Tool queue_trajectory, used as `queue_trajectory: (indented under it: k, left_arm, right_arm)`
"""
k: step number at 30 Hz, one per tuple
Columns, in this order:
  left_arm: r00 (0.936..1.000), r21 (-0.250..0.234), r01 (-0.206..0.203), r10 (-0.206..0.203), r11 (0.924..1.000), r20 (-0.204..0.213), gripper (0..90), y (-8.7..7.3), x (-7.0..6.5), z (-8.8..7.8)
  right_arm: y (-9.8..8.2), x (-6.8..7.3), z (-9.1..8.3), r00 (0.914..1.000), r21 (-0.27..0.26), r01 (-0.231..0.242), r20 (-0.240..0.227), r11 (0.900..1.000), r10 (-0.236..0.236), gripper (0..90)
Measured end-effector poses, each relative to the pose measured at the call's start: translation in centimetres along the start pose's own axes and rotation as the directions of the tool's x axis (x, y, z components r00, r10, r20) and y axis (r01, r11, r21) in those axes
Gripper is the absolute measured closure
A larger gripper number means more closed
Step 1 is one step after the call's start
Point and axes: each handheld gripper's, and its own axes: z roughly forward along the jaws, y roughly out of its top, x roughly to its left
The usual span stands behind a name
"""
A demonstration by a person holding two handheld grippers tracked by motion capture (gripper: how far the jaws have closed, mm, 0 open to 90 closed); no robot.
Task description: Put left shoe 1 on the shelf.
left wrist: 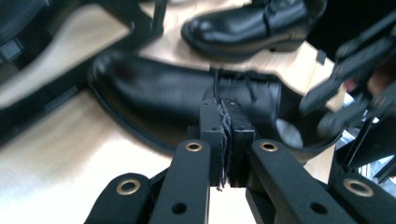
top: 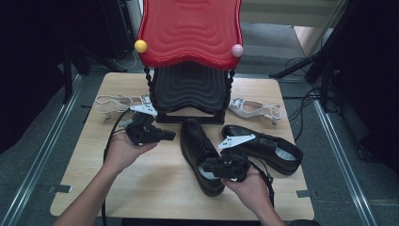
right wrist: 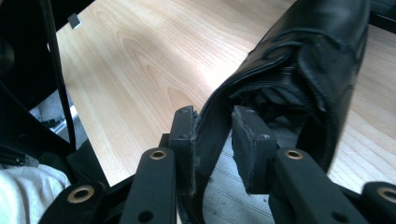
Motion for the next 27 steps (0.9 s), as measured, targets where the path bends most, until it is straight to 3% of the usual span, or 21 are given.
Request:
queue_trajectory:
  k: [8,10,14,17,21,25,27]
  left_arm:
    - [0.9992,-0.037,-0.039,0.039,0.9985,-0.003,88.9,4.5,0.0,-2.3]
    - [0.9990,-0.049,-0.038,0.039,0.9981,0.020,88.9,5.4,0.0,-2.7]
    - [0.9980,-0.051,-0.063,0.063,0.9967,-0.005,88.9,7.0,-0.3,-3.5]
    - [0.9964,-0.056,-0.083,0.083,0.9950,-0.016,89.0,8.0,-0.5,-4.2]
    - [0.9938,-0.095,-0.110,0.111,0.9894,0.010,89.1,9.9,-0.4,-5.7]
    - [0.9898,-0.083,-0.141,0.138,0.9866,-0.037,89.3,11.9,-0.7,-6.9]
    - [0.9901,-0.087,-0.138,0.136,0.9866,-0.035,89.3,12.9,-0.7,-7.3]
  right_arm:
    - [0.6,0.6,1.9,0.9995,0.080,-0.023,-0.021,0.997,0.025,66.4]
    - [0.9,0.7,2.3,0.9987,0.117,-0.039,-0.028,0.992,0.043,66.2]
    - [1.4,0.6,3.6,0.9974,0.185,-0.062,-0.025,0.981,0.068,65.5]
    - [1.7,0.7,4.3,0.9978,0.220,-0.063,-0.004,0.974,0.066,65.4]
    - [2.0,0.5,5.3,0.9968,0.241,-0.079,0.006,0.967,0.080,64.2]
    - [2.2,0.3,6.1,0.9955,0.253,-0.094,0.030,0.963,0.089,65.4]
    - [2.2,0.1,6.8,0.9948,0.274,-0.100,0.043,0.957,0.092,66.8]
